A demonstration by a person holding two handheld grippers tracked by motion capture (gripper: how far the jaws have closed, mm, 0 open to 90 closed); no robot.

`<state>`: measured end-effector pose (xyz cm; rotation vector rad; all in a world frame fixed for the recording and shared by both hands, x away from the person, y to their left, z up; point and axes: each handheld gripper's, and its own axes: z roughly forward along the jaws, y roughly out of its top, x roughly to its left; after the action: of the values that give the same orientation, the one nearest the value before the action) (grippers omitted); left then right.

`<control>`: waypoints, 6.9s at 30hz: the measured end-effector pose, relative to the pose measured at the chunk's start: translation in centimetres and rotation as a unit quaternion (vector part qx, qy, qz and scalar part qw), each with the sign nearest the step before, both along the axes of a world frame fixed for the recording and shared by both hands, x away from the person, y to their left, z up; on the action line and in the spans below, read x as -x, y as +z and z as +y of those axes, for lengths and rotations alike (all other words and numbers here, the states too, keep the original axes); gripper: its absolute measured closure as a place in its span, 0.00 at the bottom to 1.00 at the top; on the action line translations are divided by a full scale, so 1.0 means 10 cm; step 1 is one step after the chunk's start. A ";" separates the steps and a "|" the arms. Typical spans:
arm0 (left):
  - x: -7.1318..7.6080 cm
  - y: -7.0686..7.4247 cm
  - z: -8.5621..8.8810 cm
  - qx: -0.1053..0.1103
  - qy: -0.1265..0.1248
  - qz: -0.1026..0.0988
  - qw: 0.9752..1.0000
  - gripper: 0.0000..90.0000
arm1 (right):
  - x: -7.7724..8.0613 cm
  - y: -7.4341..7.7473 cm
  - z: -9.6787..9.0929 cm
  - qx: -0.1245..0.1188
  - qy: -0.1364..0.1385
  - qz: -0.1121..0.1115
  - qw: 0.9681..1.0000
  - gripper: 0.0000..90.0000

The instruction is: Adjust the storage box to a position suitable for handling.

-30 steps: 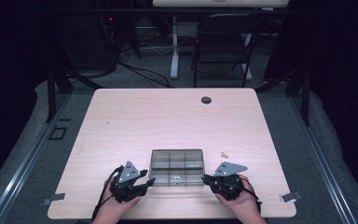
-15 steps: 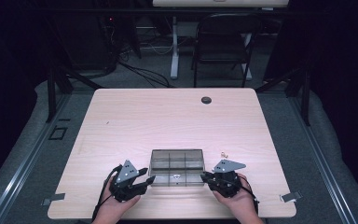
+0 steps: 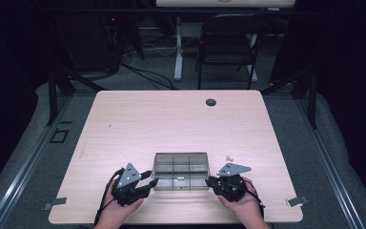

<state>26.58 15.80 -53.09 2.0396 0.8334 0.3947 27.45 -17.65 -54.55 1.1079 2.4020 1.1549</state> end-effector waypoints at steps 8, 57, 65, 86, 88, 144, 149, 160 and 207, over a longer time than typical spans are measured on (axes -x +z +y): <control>-0.03 0.03 0.03 0.008 0.005 -0.002 1.000 0.67 | 0.01 0.00 0.00 0.003 0.001 -0.002 1.000 0.89; -0.42 0.26 -0.12 0.028 0.065 -0.023 0.997 0.73 | -0.24 0.39 0.08 -0.028 -0.058 -0.126 0.990 0.82; -0.52 0.26 -0.14 0.039 0.078 -0.030 0.996 0.74 | -0.37 0.44 0.09 -0.037 -0.069 -0.127 0.989 0.81; -0.72 0.30 -0.19 0.023 0.076 -0.043 0.996 0.74 | -0.55 0.49 0.14 -0.039 -0.082 -0.137 0.986 0.80; -0.73 0.30 -0.20 0.022 0.078 -0.045 0.996 0.74 | -0.56 0.50 0.14 -0.041 -0.083 -0.139 0.986 0.80; -0.92 -0.17 -0.32 0.059 0.113 -0.029 0.991 0.61 | -0.80 -0.01 0.27 -0.055 -0.112 -0.106 0.986 0.64; -0.95 -0.17 -0.34 0.041 0.113 -0.032 0.992 0.62 | -0.83 -0.01 0.27 -0.051 -0.111 -0.108 0.987 0.65; -1.02 -0.20 -0.32 0.045 0.109 -0.034 0.992 0.62 | -0.89 -0.06 0.27 -0.059 -0.122 -0.114 0.984 0.67; -1.28 -0.25 -0.20 0.137 0.120 0.087 0.979 0.67 | -1.14 -0.08 0.17 -0.126 -0.137 -0.001 0.982 0.69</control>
<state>39.42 13.75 -55.57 1.7397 1.1808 0.2201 38.81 -15.98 -55.31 1.4589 2.0558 1.3850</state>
